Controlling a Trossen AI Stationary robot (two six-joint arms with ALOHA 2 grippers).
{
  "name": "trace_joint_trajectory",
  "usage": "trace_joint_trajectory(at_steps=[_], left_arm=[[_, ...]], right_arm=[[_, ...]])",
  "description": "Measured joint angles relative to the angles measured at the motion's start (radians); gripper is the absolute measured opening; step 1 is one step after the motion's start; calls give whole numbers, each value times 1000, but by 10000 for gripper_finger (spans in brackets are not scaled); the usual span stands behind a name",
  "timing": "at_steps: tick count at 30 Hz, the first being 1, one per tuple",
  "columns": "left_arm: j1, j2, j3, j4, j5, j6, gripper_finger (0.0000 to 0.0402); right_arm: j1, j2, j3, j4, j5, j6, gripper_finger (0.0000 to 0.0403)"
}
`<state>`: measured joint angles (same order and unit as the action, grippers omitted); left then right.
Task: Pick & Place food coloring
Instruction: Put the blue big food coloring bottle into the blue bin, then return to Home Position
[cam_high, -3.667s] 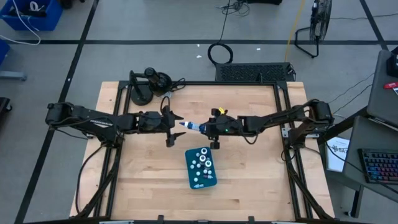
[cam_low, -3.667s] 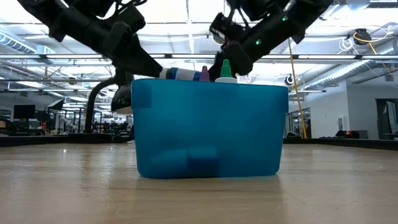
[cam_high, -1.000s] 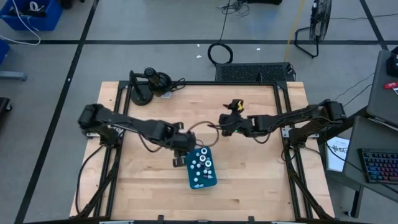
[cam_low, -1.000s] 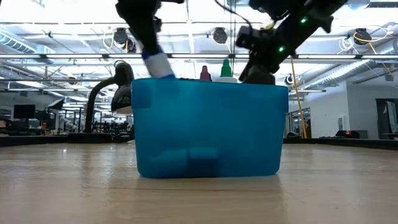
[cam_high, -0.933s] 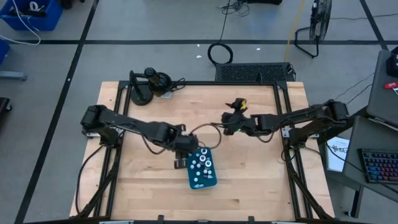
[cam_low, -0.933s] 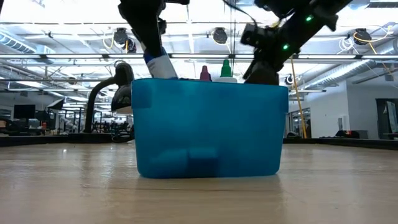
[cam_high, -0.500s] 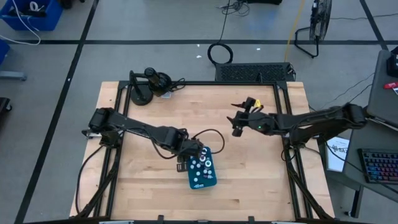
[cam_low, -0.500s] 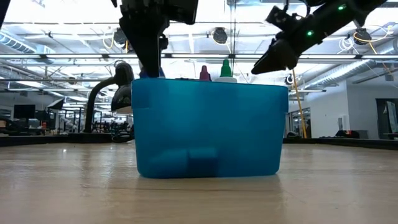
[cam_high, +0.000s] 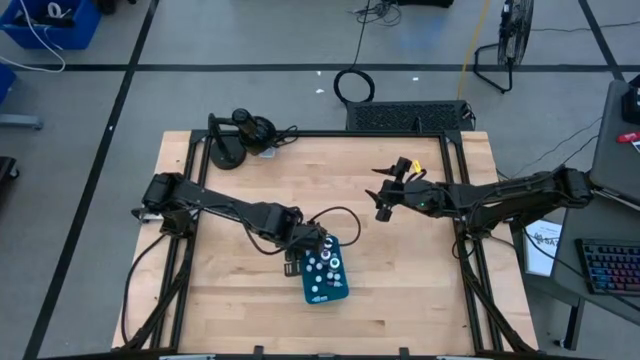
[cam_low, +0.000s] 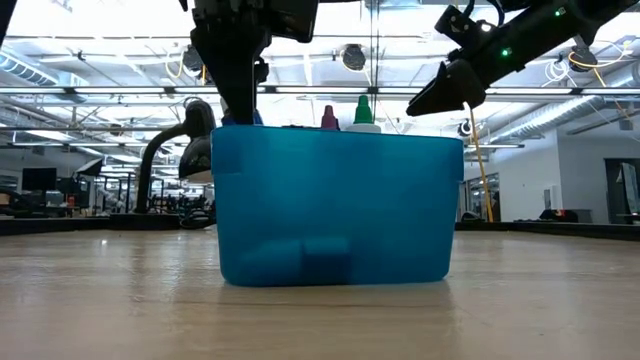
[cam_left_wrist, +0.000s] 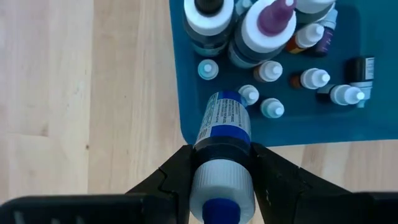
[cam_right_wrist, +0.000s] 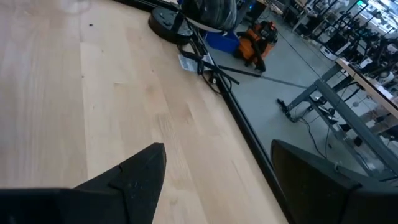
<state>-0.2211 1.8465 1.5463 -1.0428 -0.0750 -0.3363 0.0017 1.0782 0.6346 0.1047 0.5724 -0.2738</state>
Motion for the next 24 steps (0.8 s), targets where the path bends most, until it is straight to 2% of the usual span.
trace_joint_trajectory(at_steps=[3,11,18,24], left_arm=[[3,19,0,4,4,-4,135],[25,124,4,13,101,20,135],[34,118,1,25,98,20,141],[36,48,-4,56,91,45,295]], right_arm=[[0,0,0,0,0,3,276],[0,0,0,-3,0,4,275],[0,0,0,-3,1,4,278],[0,0,0,-3,1,4,279]])
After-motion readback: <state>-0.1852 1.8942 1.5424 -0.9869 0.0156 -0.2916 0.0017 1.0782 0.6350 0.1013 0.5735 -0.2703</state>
